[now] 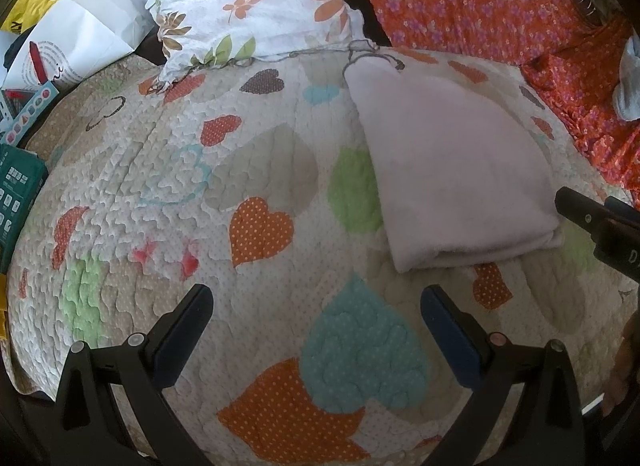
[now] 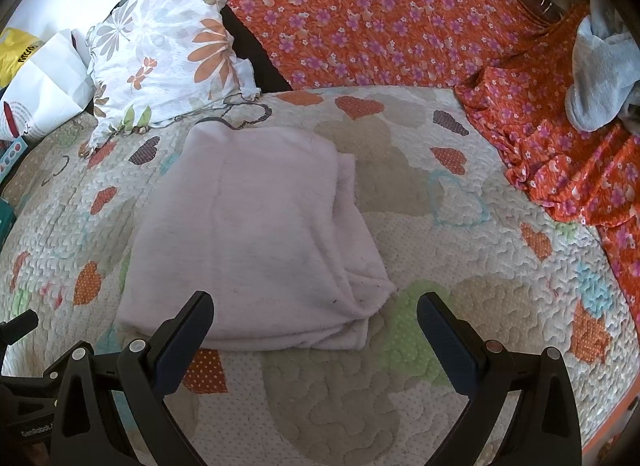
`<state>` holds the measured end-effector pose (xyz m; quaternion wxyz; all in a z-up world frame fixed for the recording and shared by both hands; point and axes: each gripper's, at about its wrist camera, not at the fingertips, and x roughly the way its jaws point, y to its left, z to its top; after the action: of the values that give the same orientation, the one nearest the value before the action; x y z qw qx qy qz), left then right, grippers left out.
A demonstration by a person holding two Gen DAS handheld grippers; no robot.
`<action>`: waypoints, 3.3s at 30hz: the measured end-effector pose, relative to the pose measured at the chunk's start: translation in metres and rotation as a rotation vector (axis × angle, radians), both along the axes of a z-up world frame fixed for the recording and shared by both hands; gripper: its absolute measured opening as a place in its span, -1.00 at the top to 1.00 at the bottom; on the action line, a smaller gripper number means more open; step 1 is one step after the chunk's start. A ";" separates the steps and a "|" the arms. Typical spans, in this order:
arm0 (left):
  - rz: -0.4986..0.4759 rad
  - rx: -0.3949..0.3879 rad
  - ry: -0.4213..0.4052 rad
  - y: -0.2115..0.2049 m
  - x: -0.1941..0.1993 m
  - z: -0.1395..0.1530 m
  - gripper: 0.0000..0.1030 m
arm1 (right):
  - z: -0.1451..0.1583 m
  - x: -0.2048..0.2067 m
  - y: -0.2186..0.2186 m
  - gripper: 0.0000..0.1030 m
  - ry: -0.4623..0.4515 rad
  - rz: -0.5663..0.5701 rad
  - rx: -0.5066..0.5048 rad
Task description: Fold small clothes
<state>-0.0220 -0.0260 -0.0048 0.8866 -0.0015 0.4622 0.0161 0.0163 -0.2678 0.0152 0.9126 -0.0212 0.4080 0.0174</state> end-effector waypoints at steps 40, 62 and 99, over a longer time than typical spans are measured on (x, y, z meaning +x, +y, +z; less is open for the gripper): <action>-0.018 -0.011 0.010 -0.001 -0.002 -0.004 -1.00 | -0.001 0.001 -0.003 -0.99 0.007 -0.005 0.005; -0.021 -0.014 0.031 -0.002 0.000 -0.009 -1.00 | -0.001 0.001 -0.004 -0.99 0.005 -0.008 0.007; -0.037 -0.045 0.063 0.001 0.001 -0.018 -1.00 | 0.004 -0.001 0.003 -0.99 -0.006 -0.007 -0.002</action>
<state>-0.0215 -0.0254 -0.0228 0.8714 -0.0123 0.4902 -0.0108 0.0152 -0.2646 0.0195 0.9139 -0.0207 0.4052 0.0138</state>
